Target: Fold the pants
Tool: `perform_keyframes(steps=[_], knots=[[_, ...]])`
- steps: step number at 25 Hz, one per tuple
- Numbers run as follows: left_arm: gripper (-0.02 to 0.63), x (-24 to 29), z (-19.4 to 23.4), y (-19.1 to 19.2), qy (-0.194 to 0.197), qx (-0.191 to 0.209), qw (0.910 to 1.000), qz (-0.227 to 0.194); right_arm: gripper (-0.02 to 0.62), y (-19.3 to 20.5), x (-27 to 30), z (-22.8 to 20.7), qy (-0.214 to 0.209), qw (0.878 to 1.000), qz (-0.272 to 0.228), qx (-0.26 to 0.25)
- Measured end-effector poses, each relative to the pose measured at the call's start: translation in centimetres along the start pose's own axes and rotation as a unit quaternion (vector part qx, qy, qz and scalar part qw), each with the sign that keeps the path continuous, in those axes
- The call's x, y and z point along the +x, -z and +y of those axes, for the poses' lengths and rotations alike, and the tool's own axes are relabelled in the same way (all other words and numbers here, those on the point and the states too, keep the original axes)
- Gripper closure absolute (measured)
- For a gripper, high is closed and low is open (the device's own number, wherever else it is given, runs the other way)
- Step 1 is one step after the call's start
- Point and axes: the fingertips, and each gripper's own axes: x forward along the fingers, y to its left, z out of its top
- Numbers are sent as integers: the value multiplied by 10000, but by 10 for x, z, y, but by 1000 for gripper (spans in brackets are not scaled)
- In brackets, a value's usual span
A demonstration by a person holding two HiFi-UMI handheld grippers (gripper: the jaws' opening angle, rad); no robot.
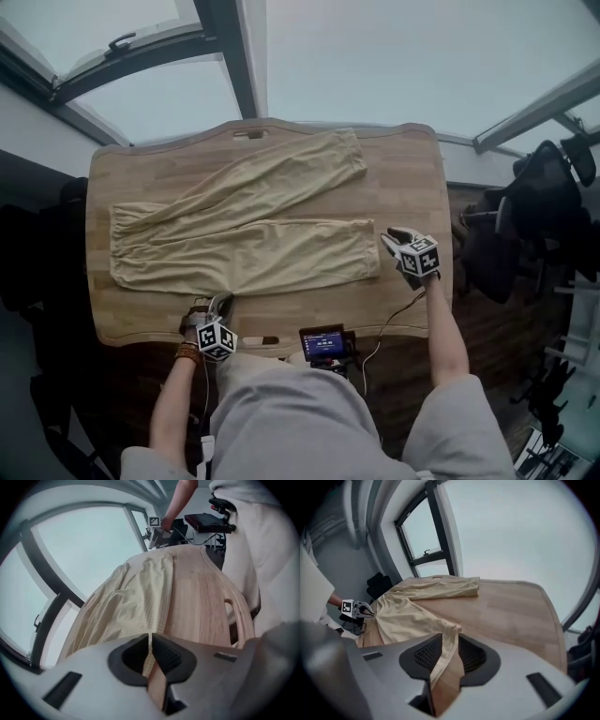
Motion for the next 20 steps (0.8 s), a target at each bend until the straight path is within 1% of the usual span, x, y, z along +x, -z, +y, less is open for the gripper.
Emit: perform_keyframes(steps=[2,4,6,7,8,9,12,13,15,16,17,18,19,20], knots=[[594,-2,-1,7,-29,-69,9999,80,471,35,6,20,-161,9991,107,370],[592,-3,-3,14,-36,-137,9997,181,448,62,15,35,-267,9964,158,790],[592,-1,-5,20,-25,-188,9994,281,440,82,24,43,-193,9931,268,1122],[592,-1,-7,24,-13,-204,9992,334,455,91,27,43,-19,9922,356,1197],[592,-2,-9,28,-5,-221,9990,393,520,98,28,42,193,9914,455,1214],[592,-4,-9,34,-11,-252,9986,463,566,103,26,40,359,9905,552,1206],[592,-21,-4,65,-170,-479,9958,766,569,118,10,32,580,9872,714,1304],[592,-28,0,82,-256,-587,9938,913,569,123,4,30,586,9859,696,1405],[583,-48,7,126,-472,-880,9867,1281,565,133,-3,34,438,9841,578,1620],[571,-59,14,150,-618,-1115,9808,1477,543,137,-4,37,388,9833,522,1700],[563,-69,23,175,-801,-1461,9720,1656,513,138,-6,38,441,9824,468,1751],[561,-80,35,200,-1024,-1941,9589,1798,488,138,-9,36,595,9809,399,1807],[558,-91,49,225,-1284,-2543,9399,1883,474,139,-12,32,798,9778,315,1914],[555,-102,64,249,-1571,-3223,9141,1894,474,141,-16,29,1004,9723,227,2096]])
